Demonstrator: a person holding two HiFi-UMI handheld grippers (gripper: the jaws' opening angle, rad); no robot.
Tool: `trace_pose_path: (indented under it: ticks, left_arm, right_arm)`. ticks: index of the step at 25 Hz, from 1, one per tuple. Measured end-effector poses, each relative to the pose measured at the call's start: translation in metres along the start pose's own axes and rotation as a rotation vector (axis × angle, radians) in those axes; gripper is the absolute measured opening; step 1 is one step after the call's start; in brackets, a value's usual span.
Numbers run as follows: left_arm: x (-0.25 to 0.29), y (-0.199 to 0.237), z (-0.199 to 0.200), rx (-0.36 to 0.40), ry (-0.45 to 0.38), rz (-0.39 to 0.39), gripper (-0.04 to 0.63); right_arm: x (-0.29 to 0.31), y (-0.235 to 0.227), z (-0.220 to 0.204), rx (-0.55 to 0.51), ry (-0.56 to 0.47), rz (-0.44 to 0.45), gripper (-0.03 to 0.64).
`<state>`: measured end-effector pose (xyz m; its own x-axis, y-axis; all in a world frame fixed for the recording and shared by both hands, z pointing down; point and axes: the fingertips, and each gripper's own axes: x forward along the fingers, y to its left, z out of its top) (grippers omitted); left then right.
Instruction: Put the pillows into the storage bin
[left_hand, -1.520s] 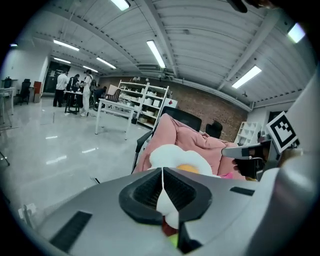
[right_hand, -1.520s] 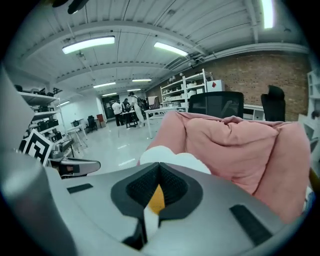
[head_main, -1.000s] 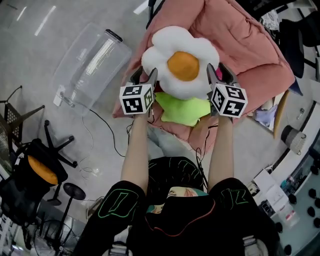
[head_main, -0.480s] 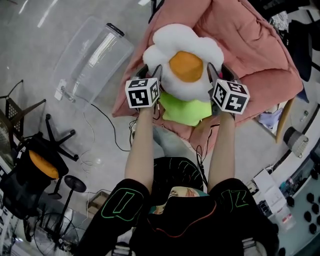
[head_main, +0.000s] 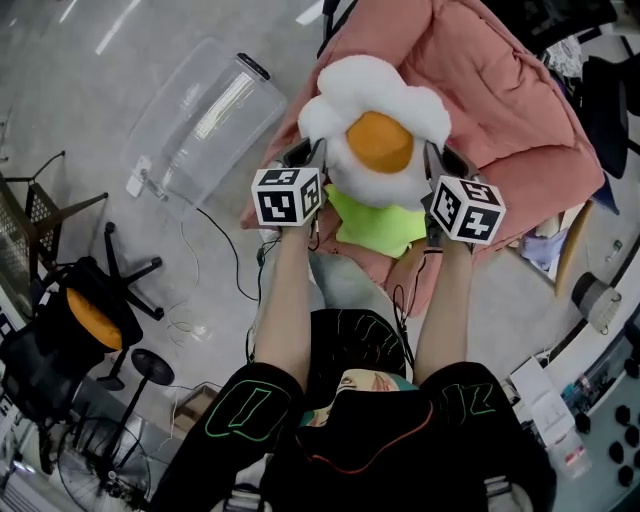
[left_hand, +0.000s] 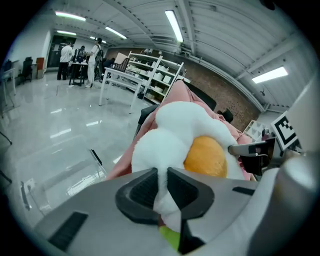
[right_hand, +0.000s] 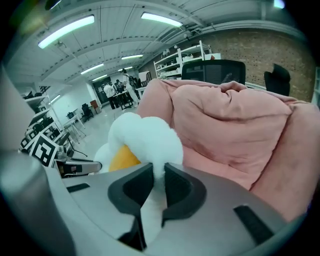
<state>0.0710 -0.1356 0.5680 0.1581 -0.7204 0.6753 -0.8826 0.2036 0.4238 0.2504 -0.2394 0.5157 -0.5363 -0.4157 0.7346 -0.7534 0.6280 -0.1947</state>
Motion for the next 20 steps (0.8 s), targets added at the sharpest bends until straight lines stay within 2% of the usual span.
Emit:
trace_pose_path:
  ticks: [5,9,11,15,20]
  left_arm:
    - [-0.024,0.013,0.015,0.044,-0.03,0.019,0.048]
    - [-0.027,0.048,0.032,0.026,-0.077,0.043,0.051]
    - [-0.037,0.062,0.043,0.03,-0.097,0.033,0.051]
    - [-0.078,0.105,0.049,-0.004,-0.129,0.034,0.05]
    - [-0.122,0.189,0.053,-0.07,-0.145,0.099,0.051]
  right_arm:
    - [0.0,0.021,0.004,0.041,-0.027,0.029,0.054]
    - [0.034,0.043,0.021,0.037,-0.02,0.093,0.054]
    - [0.036,0.06,0.03,0.039,-0.032,0.088,0.054]
    - [0.042,0.12,0.045,-0.006,-0.025,0.096,0.055]
    - [0.085,0.209,0.059,-0.066,0.021,0.155,0.057]
